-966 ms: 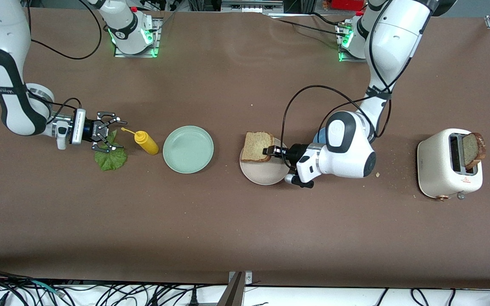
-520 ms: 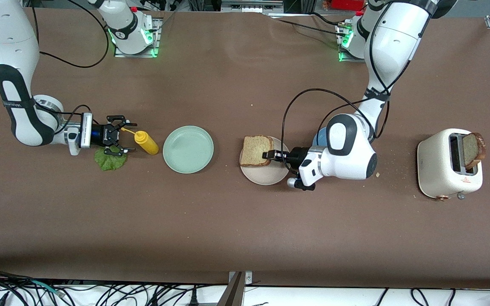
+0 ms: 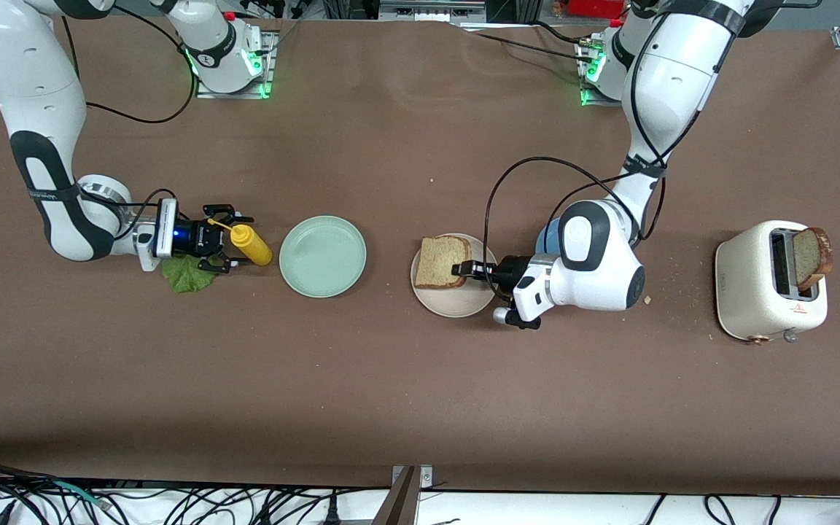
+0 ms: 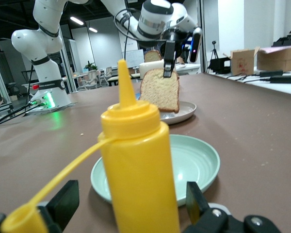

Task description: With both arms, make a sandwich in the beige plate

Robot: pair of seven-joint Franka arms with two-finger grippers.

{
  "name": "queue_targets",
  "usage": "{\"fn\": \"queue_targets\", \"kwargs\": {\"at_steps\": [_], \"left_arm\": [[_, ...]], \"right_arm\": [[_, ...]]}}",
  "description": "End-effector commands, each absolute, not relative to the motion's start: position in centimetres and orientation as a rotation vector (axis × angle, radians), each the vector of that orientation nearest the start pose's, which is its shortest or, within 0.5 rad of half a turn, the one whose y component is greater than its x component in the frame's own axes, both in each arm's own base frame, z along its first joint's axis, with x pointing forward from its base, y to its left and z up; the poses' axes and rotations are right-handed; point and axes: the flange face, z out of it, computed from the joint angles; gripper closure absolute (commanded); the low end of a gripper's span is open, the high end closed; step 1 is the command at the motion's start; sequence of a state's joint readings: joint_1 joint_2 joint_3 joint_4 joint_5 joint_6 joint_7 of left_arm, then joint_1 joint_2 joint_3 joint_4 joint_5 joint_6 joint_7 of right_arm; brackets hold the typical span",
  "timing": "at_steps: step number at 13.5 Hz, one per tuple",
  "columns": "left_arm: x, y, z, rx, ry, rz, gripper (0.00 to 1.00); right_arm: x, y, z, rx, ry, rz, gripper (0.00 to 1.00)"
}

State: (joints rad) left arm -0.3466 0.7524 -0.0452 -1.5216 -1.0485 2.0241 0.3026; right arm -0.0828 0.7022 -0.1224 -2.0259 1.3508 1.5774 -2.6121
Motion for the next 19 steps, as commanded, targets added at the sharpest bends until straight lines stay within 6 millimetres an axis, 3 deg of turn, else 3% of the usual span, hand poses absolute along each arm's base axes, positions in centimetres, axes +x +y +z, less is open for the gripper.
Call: {"fn": "queue_targets", "kwargs": {"at_steps": [1,2,3,4,5,10,14,19], "left_arm": [[63.7,-30.8,21.9,2.21,-0.086,-0.287,0.42],[63.7,-30.7,21.9,2.21,-0.086,-0.287,0.1],[63.7,-30.7,21.9,2.212,-0.087,-0.284,0.0],[63.9,-30.3,21.9,2.214,-0.081,-0.281,0.0],[64.1,-29.8,21.9,2.214,-0.073,-0.277,0.0],[65.4,-26.9,22.3,2.213,-0.024,-0.251,0.0],[66.2,-24.7,22.7,2.213,0.011,-0.231,0.0],[67.6,-20.9,24.7,2.308,-0.002,-0.182,0.0]], "right_arm": [[52.6,-0.3,10.4,-1.345,-1.243,-1.074,0.26],[52.5,-0.3,10.3,-1.343,-1.24,-1.073,0.38],[52.3,-0.2,10.0,-1.339,-1.225,-1.065,0.69],[52.4,-0.1,10.1,-1.335,-1.217,-1.064,0.89],[52.6,-0.1,10.3,-1.331,-1.219,-1.067,1.0],[53.3,-0.2,12.3,-1.338,-1.192,-1.024,1.0],[56.5,-0.1,18.6,-1.407,-1.204,-0.864,1.0],[60.0,2.9,25.6,-1.536,-1.232,-0.663,1.0]]}}
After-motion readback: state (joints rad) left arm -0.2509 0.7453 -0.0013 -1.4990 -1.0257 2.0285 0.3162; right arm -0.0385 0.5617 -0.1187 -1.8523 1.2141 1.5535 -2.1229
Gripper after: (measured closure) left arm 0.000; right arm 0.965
